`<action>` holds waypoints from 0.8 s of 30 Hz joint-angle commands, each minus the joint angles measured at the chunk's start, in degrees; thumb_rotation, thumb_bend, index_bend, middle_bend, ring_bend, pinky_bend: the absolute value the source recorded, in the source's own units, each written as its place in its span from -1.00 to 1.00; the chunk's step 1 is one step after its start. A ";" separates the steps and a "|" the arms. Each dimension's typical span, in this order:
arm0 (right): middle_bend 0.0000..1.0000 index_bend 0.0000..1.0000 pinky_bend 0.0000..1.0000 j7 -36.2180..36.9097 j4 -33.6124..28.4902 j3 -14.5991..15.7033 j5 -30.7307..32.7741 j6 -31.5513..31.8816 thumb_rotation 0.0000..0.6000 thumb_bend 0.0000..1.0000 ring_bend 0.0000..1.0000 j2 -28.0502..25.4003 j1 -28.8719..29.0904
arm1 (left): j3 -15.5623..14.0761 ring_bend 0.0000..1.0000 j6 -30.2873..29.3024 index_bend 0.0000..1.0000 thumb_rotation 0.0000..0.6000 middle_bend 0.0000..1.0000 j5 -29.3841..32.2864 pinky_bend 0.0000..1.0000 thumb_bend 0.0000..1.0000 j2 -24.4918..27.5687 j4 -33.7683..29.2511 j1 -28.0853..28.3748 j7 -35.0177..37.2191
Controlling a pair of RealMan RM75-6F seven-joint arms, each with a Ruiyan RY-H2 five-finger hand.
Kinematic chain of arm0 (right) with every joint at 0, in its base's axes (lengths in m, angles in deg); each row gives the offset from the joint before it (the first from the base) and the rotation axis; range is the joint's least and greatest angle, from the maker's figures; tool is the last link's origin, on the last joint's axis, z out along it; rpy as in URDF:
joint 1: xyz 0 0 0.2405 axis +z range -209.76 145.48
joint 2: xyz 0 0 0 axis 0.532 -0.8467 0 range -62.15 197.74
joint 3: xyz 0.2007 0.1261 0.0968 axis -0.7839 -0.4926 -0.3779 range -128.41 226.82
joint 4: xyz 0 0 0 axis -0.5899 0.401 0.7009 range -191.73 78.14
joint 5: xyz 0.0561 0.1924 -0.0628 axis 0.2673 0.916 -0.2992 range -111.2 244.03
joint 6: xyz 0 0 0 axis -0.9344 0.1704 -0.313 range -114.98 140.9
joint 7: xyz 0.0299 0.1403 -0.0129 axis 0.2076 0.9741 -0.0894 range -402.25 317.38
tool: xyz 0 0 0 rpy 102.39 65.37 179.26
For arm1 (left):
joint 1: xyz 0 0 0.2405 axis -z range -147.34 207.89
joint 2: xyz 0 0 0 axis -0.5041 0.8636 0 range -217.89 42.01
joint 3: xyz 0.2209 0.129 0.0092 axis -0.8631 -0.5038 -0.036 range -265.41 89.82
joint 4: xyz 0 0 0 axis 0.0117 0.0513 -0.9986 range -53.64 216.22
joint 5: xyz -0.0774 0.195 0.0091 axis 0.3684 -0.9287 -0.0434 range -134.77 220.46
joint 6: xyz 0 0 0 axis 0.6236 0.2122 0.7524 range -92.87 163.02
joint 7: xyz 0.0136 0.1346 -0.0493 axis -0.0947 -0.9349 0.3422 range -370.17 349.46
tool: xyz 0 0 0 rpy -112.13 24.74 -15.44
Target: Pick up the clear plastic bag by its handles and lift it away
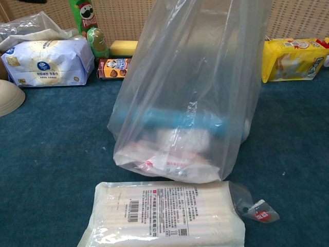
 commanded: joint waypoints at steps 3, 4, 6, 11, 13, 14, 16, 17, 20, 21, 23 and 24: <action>0.44 0.26 0.44 2.96 -2.40 -4.32 4.81 1.53 0.26 -0.67 0.51 -3.13 -1.16 | -6.68 -0.98 -6.62 -0.74 1.00 -0.73 -4.11 -0.67 -0.84 1.65 0.79 -8.48 2.76; 0.44 0.26 0.46 3.20 -2.94 -4.99 5.53 1.95 0.36 -0.67 0.51 -3.76 -1.23 | -7.39 -0.98 -7.56 -0.73 1.00 -0.73 -4.55 -0.67 -0.84 1.49 1.24 -9.65 3.11; 0.44 0.26 0.49 3.57 -4.28 -6.50 7.21 3.01 0.56 -0.67 0.52 -5.29 -1.07 | -9.15 -0.98 -9.90 -0.73 1.00 -0.73 -5.33 -0.67 -0.84 0.96 2.35 -12.68 3.82; 0.44 0.26 0.53 4.28 -7.04 -9.63 10.91 5.09 0.83 -0.67 0.53 -8.73 -0.11 | -11.87 -0.98 -13.97 -0.73 1.00 -0.73 -6.16 -0.67 -0.84 0.10 4.52 -18.23 5.99; 0.45 0.27 0.54 4.53 -7.95 -10.79 12.49 6.16 0.93 -0.67 0.53 -10.11 0.46 | -12.64 -0.98 -15.68 -0.74 1.00 -0.73 -6.45 -0.67 -0.84 -0.17 5.51 -20.31 7.11; 0.45 0.27 0.54 4.63 -8.27 -11.24 13.28 6.69 0.97 -0.67 0.53 -10.77 0.77 | -12.92 -0.98 -16.26 -0.73 1.00 -0.73 -6.58 -0.67 -0.84 -0.30 6.04 -21.13 7.61; 0.45 0.27 0.54 4.75 -9.01 -12.43 14.88 8.18 0.99 -0.67 0.54 -12.18 1.46 | -13.85 -0.98 -17.61 -0.73 1.00 -0.73 -6.41 -0.67 -0.84 -0.53 7.15 -23.36 8.94; 0.45 0.27 0.55 4.87 -9.32 -12.94 15.58 8.77 0.99 -0.67 0.54 -12.77 1.73 | -14.20 -0.98 -18.15 -0.73 1.00 -0.73 -6.36 -0.67 -0.84 -0.61 7.64 -24.26 9.49; 0.45 0.27 0.55 5.37 -10.07 -14.17 17.56 9.65 1.00 -0.67 0.54 -14.42 2.35 | -14.63 -0.98 -19.06 -0.73 1.00 -0.73 -6.27 -0.67 -0.84 -0.92 8.89 -26.30 10.87; 0.45 0.27 0.55 5.63 -10.15 -14.73 18.13 9.78 1.00 -0.67 0.54 -14.91 2.54 | -14.74 -0.98 -19.35 -0.73 1.00 -0.73 -6.00 -0.67 -0.84 -1.06 9.30 -27.10 11.45; 0.45 0.27 0.55 6.11 -10.05 -15.61 19.04 10.18 1.00 -0.67 0.54 -15.50 3.04 | -14.98 -0.98 -19.66 -0.73 1.00 -0.73 -5.05 -0.67 -0.84 -1.39 9.99 -28.56 12.73; 0.45 0.27 0.55 6.28 -9.96 -15.87 19.34 10.34 1.00 -0.67 0.54 -15.65 3.27 | -15.05 -0.98 -19.66 -0.73 1.00 -0.73 -4.65 -0.67 -0.84 -1.49 10.32 -29.08 13.16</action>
